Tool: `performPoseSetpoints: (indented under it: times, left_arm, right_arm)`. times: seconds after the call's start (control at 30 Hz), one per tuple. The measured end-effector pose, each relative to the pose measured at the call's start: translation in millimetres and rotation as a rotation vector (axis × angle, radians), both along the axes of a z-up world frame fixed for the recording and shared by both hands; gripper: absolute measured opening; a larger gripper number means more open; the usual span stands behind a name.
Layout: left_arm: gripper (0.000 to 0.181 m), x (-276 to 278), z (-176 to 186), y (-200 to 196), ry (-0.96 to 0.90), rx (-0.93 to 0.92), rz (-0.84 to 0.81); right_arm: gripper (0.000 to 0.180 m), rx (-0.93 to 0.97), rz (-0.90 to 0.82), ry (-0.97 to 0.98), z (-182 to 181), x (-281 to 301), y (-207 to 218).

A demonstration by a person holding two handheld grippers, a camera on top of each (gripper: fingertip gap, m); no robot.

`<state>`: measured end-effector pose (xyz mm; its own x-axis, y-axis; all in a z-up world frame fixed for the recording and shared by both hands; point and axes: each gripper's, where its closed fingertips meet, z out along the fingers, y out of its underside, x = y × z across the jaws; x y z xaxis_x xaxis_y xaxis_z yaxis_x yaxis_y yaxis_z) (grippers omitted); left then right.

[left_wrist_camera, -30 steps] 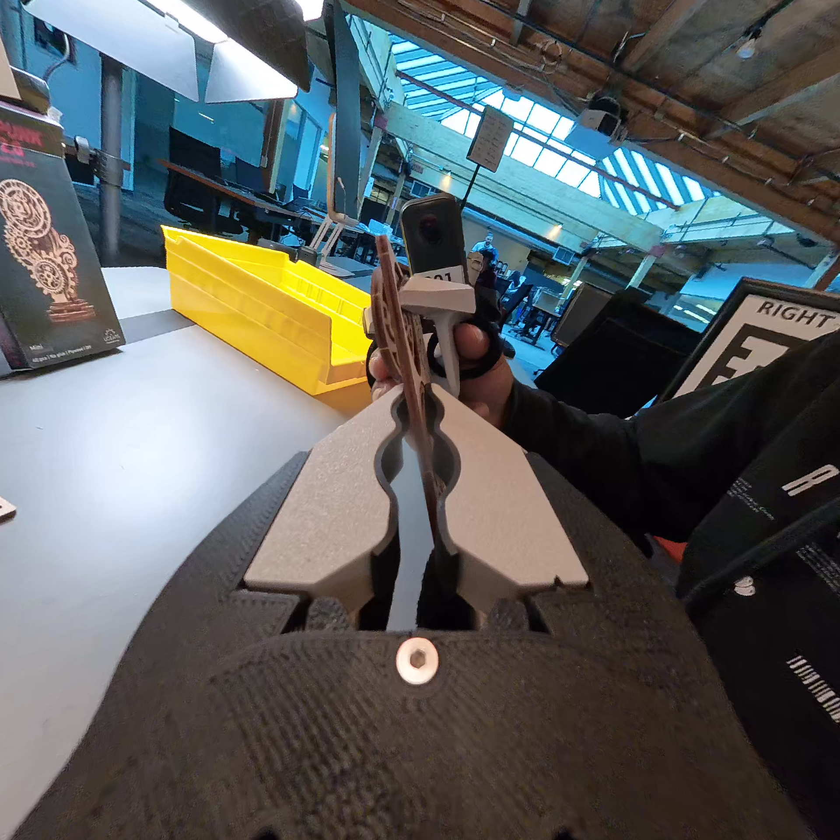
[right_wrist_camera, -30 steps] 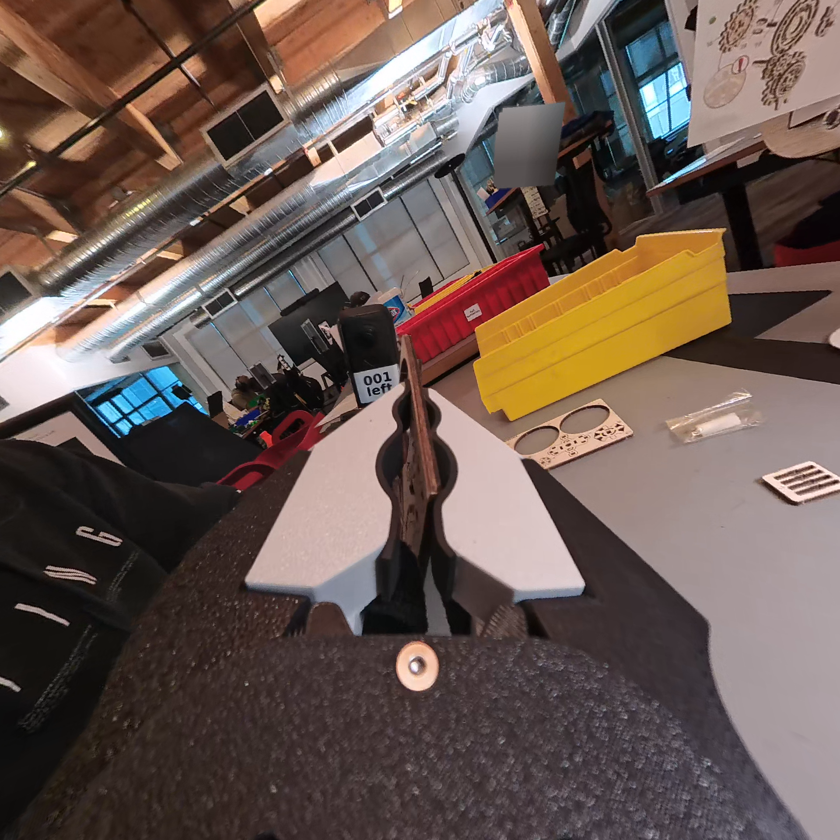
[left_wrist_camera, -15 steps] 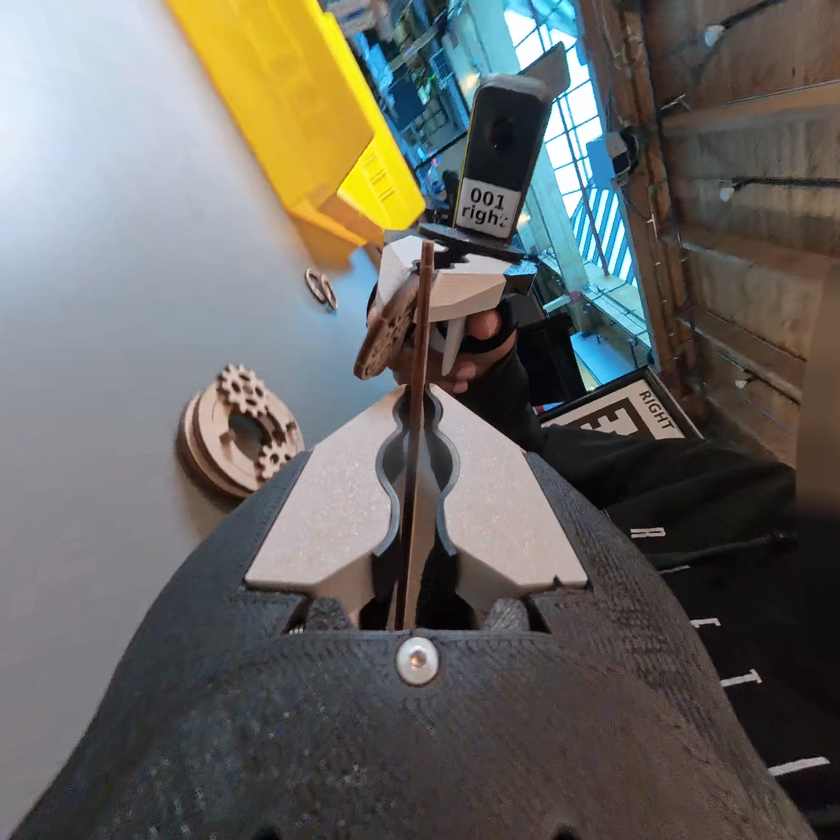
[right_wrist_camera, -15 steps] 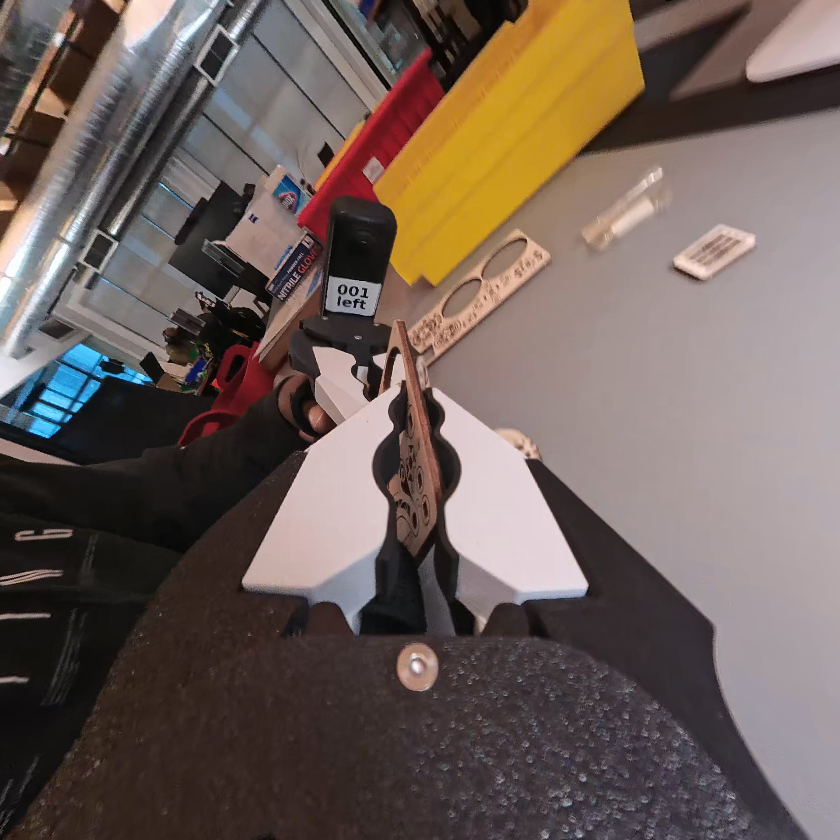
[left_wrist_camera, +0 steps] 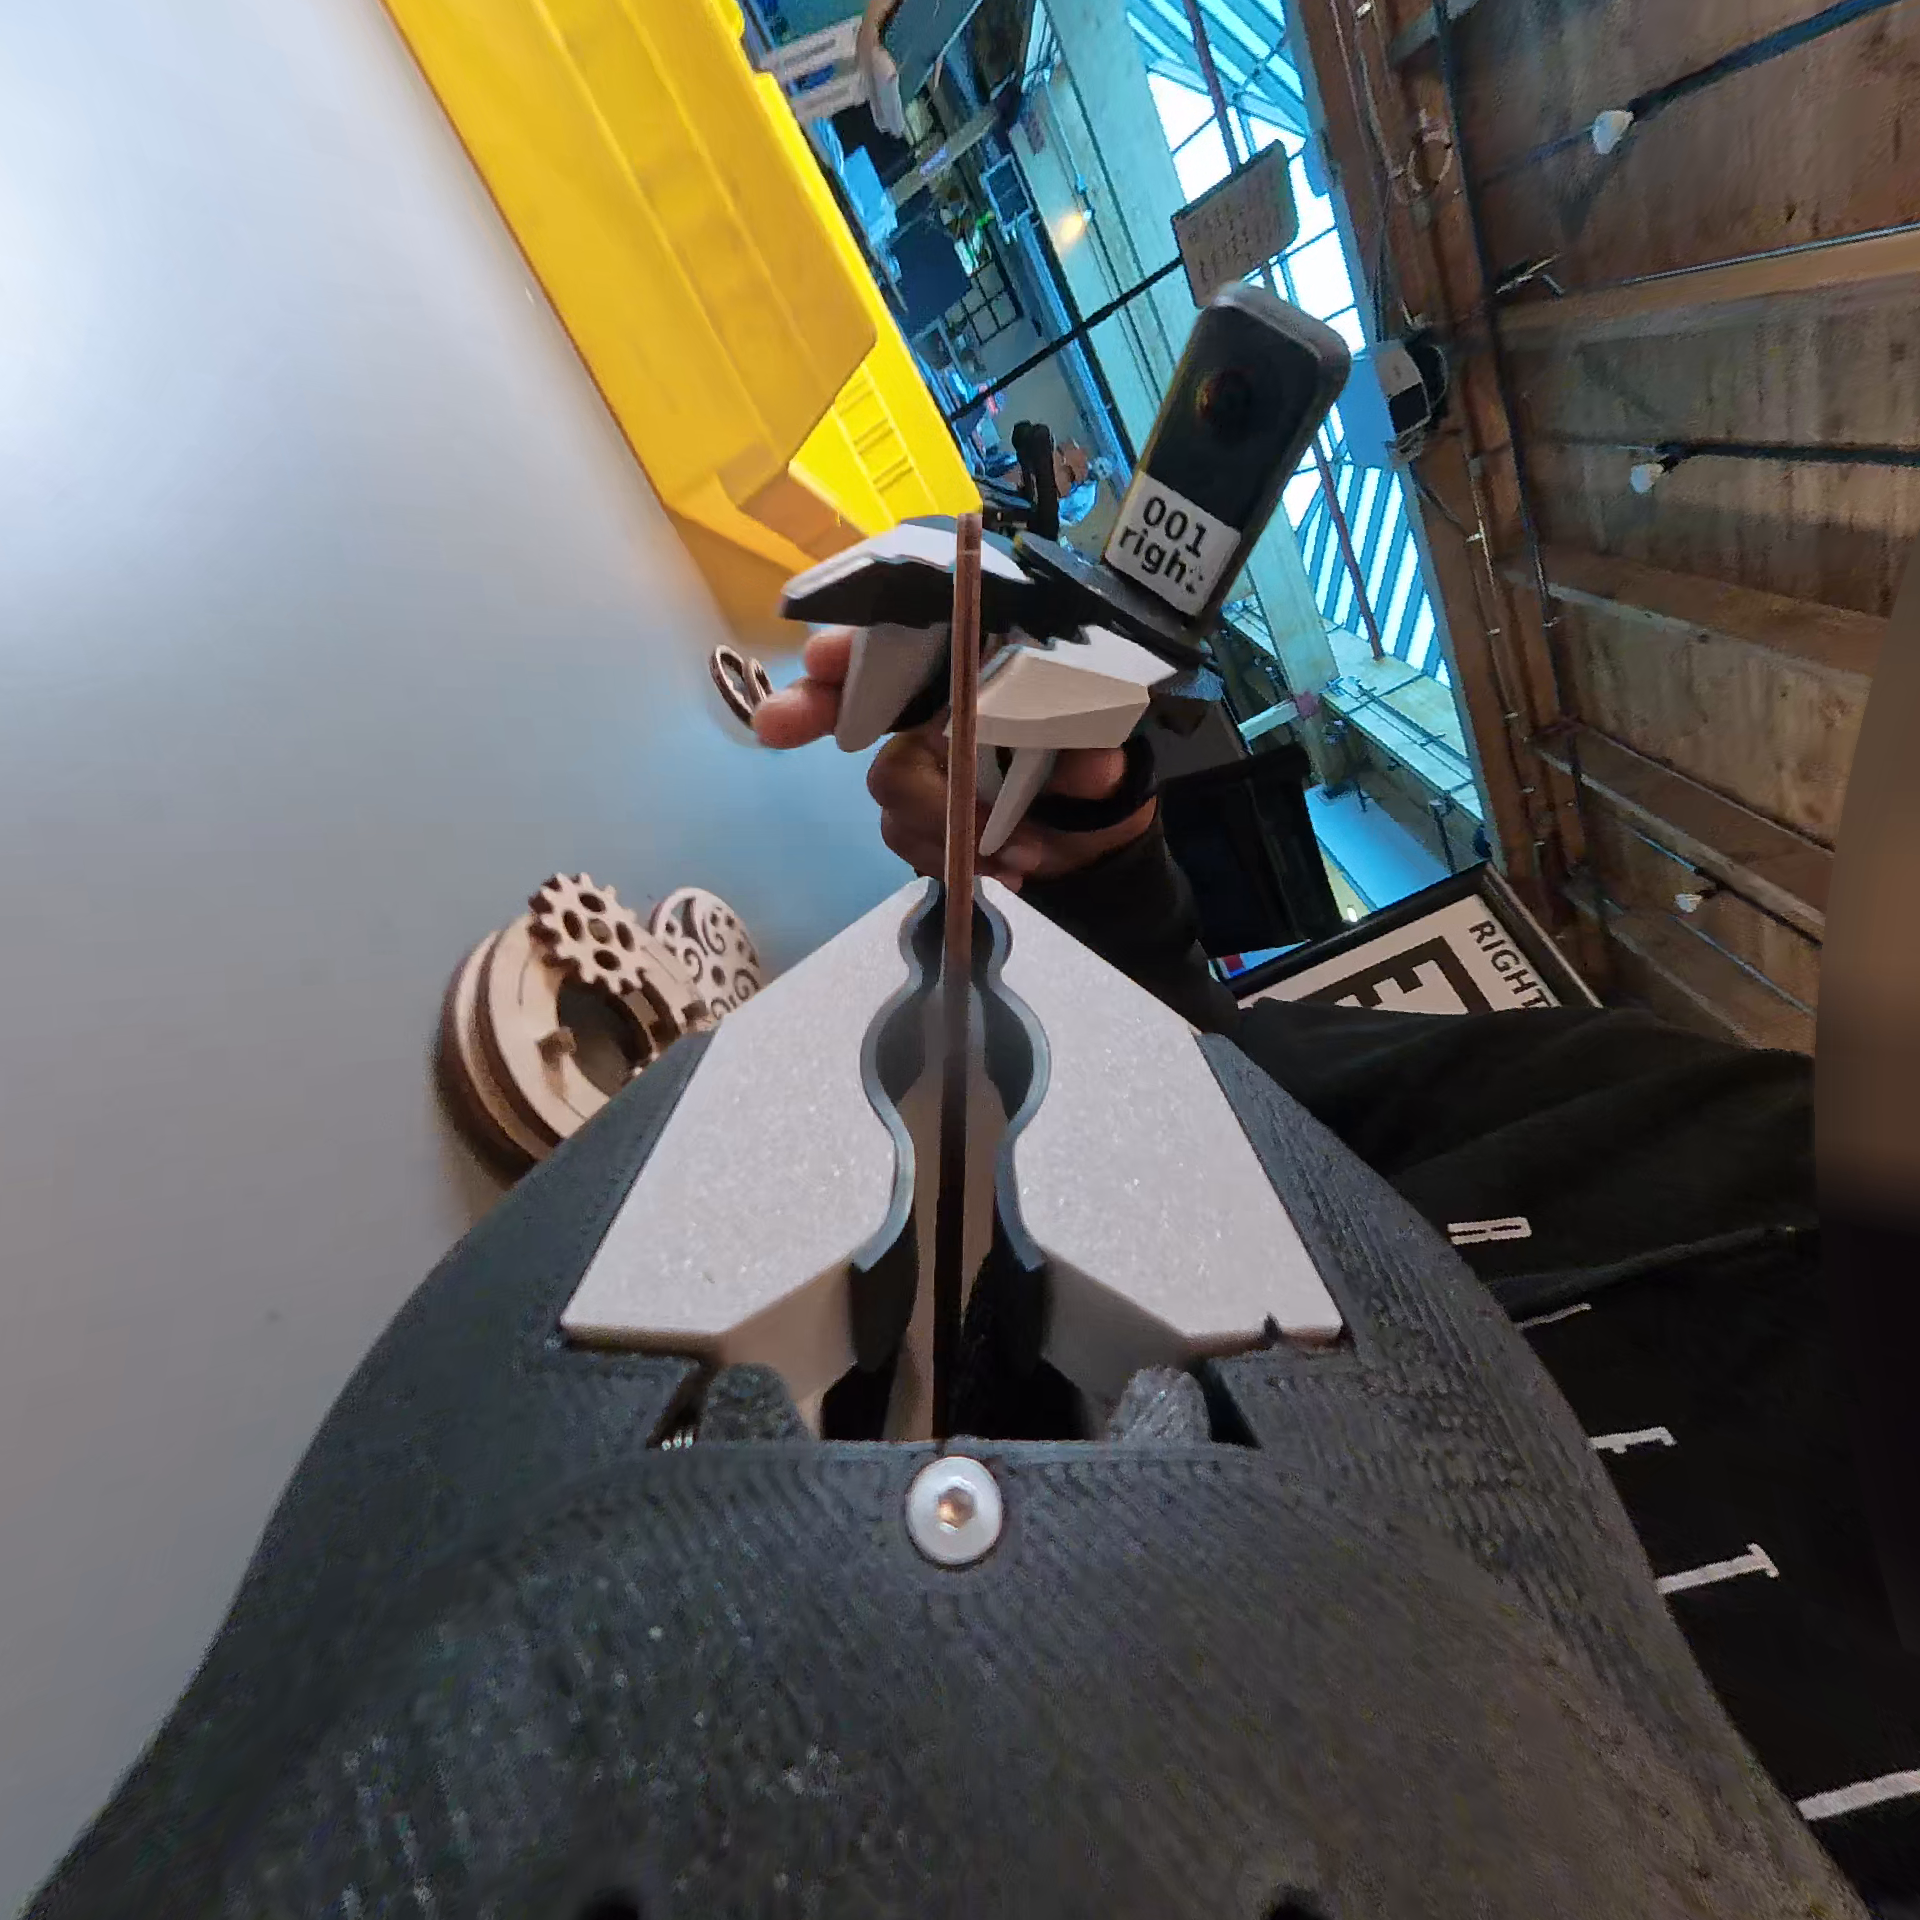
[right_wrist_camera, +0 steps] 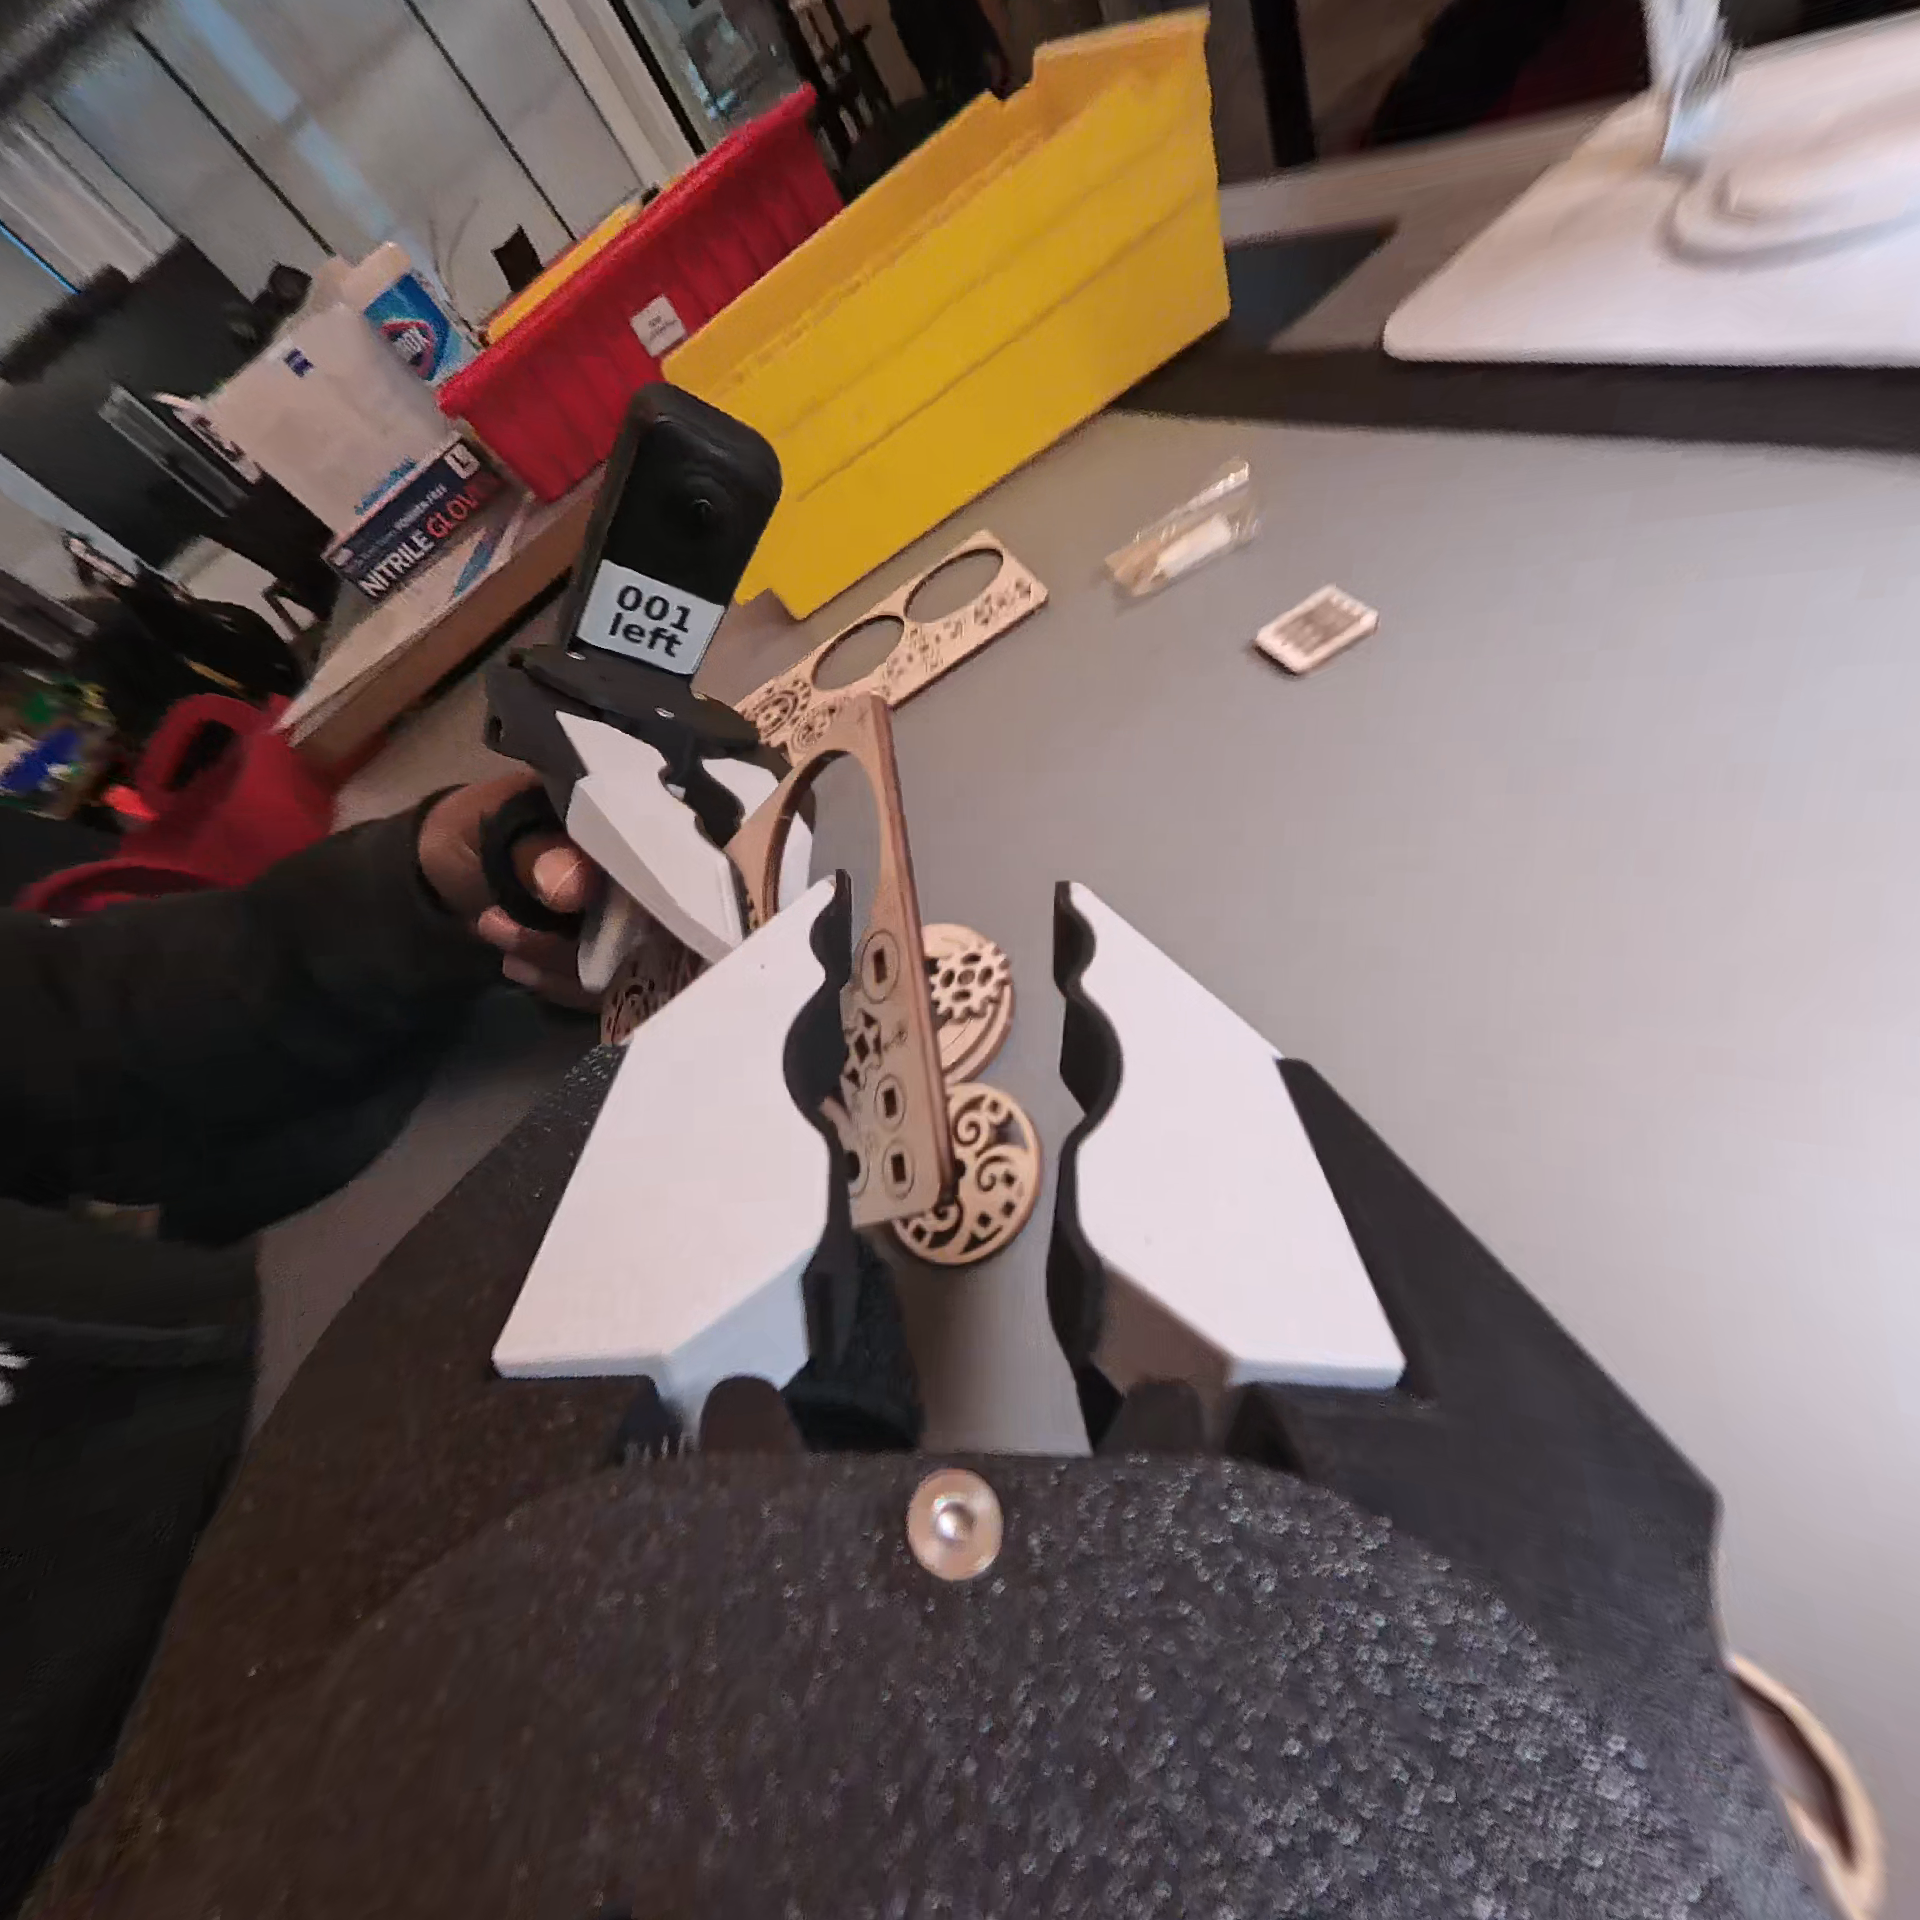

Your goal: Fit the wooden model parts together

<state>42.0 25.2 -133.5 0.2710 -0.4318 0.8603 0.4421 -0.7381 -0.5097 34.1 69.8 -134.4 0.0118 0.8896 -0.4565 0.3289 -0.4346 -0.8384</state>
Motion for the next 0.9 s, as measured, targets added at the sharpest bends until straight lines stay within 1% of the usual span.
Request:
performPoseSetpoints:
  times: [0.1, 0.23, 0.3, 0.43, 0.53, 0.6, 0.63, 0.67, 0.73, 0.83, 0.9]
  left_arm:
    - [0.001, -11, 11, 1, -0.014, 0.046, 0.015]
    - [0.002, -25, 19, 0, 0.016, 0.093, 0.03]
    - [0.001, -29, 22, -4, 0.022, 0.114, 0.0]
    - [0.001, -29, 28, -13, 0.038, 0.15, -0.06]
    - [0.005, -29, 40, -19, 0.027, 0.207, -0.083]
    - [0.015, -37, 54, -23, 0.008, 0.284, -0.073]
    - [0.026, -44, 61, -23, -0.007, 0.316, -0.056]
    - [0.035, -52, 66, -23, -0.014, 0.342, -0.024]
    - [0.044, -62, 74, -24, -0.006, 0.403, 0.02]
    - [0.049, -52, 77, -30, 0.014, 0.455, -0.001]
    - [0.044, -39, 81, -32, 0.012, 0.493, -0.006]
  right_arm:
    - [0.035, 0.094, 0.005, 0.092, 19, 2, 1]
    - [0.035, 0.095, 0.019, 0.164, 30, 4, 0]
    - [0.032, 0.042, 0.05, 0.197, 35, 5, -4]
    - [0.004, -0.103, 0.168, 0.23, 38, 7, -23]
    - [0.002, -0.183, 0.22, 0.294, 53, 11, -31]
    - [0.001, -0.186, 0.195, 0.38, 69, 14, -28]
    - [0.001, -0.197, 0.177, 0.434, 80, 17, -24]
    - [0.001, -0.216, 0.153, 0.517, 93, 22, -18]
    - [0.001, -0.271, 0.095, 0.688, 118, 36, -5]
    - [0.001, -0.349, -0.024, 0.888, 137, 52, 14]
    - [0.001, -0.392, -0.086, 0.946, 136, 55, 22]
